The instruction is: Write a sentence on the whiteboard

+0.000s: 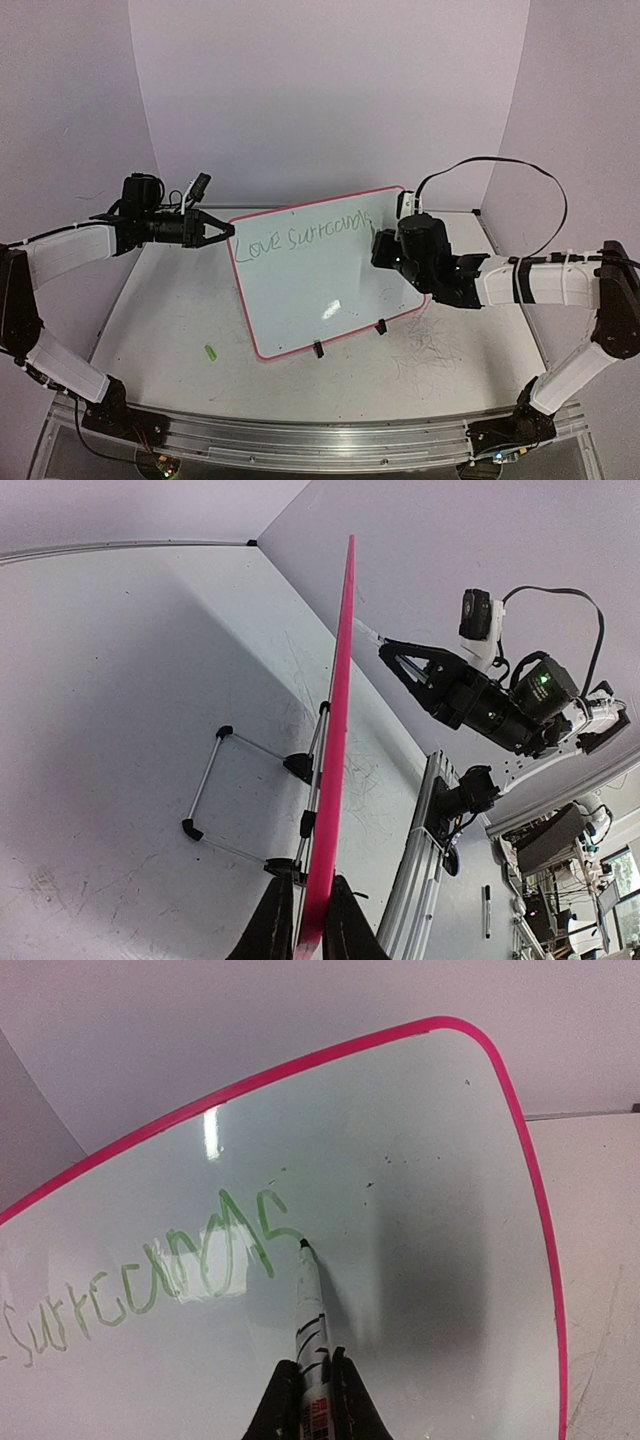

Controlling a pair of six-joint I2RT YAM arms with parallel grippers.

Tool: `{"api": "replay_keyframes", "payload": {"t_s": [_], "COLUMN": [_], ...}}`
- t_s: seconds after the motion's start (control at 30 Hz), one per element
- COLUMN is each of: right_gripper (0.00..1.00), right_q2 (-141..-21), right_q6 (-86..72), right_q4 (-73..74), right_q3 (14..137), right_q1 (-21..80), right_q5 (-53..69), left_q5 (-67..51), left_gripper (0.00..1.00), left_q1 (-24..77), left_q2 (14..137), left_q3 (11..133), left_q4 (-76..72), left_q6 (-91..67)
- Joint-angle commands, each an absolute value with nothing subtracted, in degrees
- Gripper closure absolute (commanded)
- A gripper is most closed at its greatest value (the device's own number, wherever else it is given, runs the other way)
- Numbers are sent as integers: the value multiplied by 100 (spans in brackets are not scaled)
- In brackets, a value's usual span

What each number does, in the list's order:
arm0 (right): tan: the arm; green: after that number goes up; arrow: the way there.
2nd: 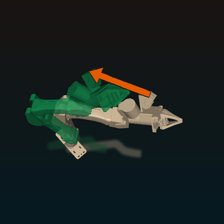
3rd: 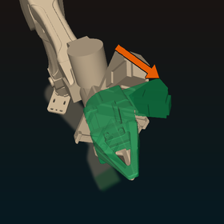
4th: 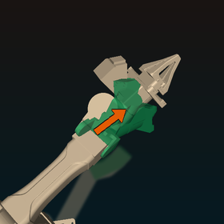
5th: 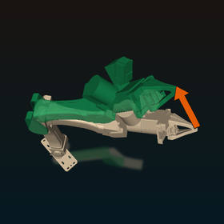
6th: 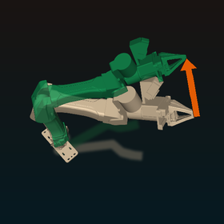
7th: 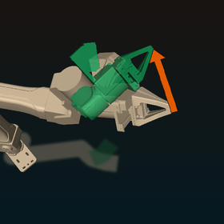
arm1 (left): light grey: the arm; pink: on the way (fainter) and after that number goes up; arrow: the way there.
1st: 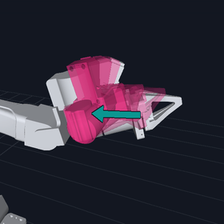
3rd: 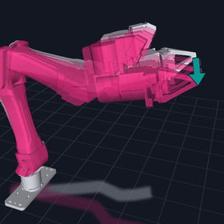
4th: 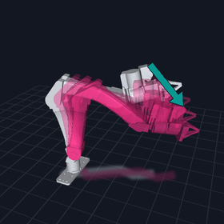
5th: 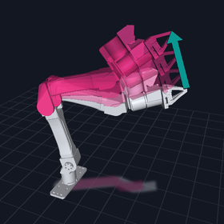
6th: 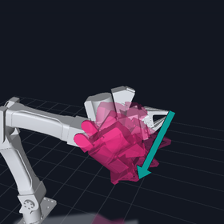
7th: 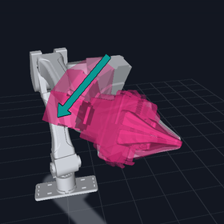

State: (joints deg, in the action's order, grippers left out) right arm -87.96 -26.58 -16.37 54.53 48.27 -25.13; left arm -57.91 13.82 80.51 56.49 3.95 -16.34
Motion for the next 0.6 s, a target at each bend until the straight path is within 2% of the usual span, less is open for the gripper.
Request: {"api": "replay_keyframes", "payload": {"t_s": [0.0,0.3,0.57], "right_gripper": [100,100,100], "right_q2": [-8813,-8593,-6728], "right_q6": [-2744,-2564,-2157], "right_q4": [-1503,-1493,-1407], "right_q3": [5499,5662,4910], "right_q1": [4976,5016,5014], "right_q5": [-2448,-2784,-3044], "left_q5": [-5832,-5829,-5819], "left_gripper": [88,88,88], "left_q1": [1376,1379,1377], "left_q2": [7922,7933,7910], "left_q3": [5633,5625,5640], "left_q4": [220,220,217], "left_q6": [-1547,-1547,-1556]}}
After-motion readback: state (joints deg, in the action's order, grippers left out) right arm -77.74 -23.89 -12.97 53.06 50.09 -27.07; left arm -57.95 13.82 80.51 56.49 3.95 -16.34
